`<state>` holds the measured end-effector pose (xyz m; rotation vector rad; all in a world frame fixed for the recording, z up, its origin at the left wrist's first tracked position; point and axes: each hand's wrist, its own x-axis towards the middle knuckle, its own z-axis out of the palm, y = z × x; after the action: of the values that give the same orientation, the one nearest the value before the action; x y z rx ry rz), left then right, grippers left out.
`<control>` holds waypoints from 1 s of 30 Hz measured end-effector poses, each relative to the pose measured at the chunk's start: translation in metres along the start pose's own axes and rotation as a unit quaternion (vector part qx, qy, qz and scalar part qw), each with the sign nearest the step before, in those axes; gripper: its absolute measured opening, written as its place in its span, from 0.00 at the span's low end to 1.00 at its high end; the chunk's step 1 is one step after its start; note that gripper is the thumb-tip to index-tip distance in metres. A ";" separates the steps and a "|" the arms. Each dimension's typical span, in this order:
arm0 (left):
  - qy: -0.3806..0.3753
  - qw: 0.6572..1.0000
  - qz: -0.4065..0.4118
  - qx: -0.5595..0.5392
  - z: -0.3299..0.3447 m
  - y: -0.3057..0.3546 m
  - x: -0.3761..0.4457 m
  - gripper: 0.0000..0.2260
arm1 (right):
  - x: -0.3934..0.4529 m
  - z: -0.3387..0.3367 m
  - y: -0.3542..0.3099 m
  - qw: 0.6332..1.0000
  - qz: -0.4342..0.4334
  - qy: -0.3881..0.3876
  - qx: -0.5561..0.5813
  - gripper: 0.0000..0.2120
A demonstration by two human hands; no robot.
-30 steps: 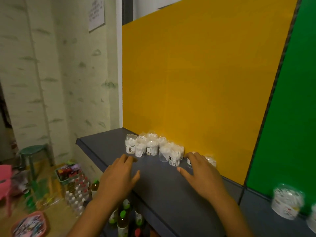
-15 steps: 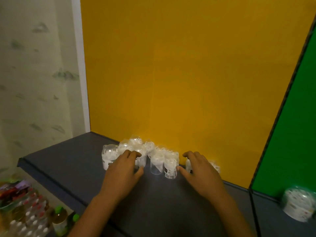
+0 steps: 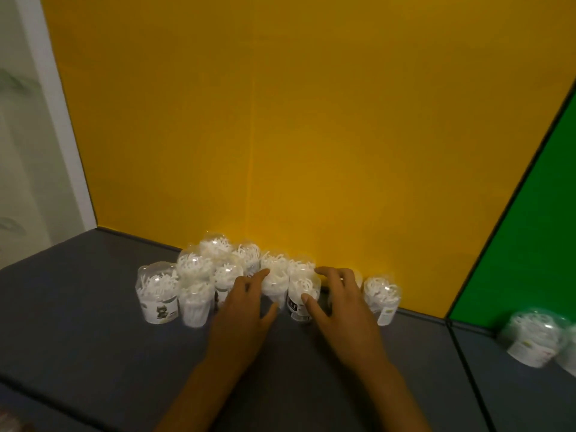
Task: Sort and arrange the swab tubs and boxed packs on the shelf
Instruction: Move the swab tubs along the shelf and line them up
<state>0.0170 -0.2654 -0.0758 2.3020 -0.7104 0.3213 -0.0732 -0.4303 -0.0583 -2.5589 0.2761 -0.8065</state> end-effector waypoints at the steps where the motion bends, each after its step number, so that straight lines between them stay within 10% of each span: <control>1: 0.004 1.000 -0.001 -0.012 0.003 -0.001 0.001 0.30 | 0.000 0.001 0.001 1.000 0.002 0.004 0.008 0.23; 17: 0.096 0.981 -0.048 -0.159 0.008 0.001 -0.006 0.29 | -0.002 -0.004 0.007 1.000 -0.015 0.012 0.019 0.20; 30: 0.068 0.882 0.017 -0.467 -0.014 0.009 -0.004 0.19 | -0.006 0.011 0.011 0.998 -0.008 -0.043 0.047 0.21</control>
<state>0.0084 -0.2599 -0.0623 1.3333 -0.6397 0.1047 -0.0723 -0.4343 -0.0748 -2.5033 0.1867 -0.6949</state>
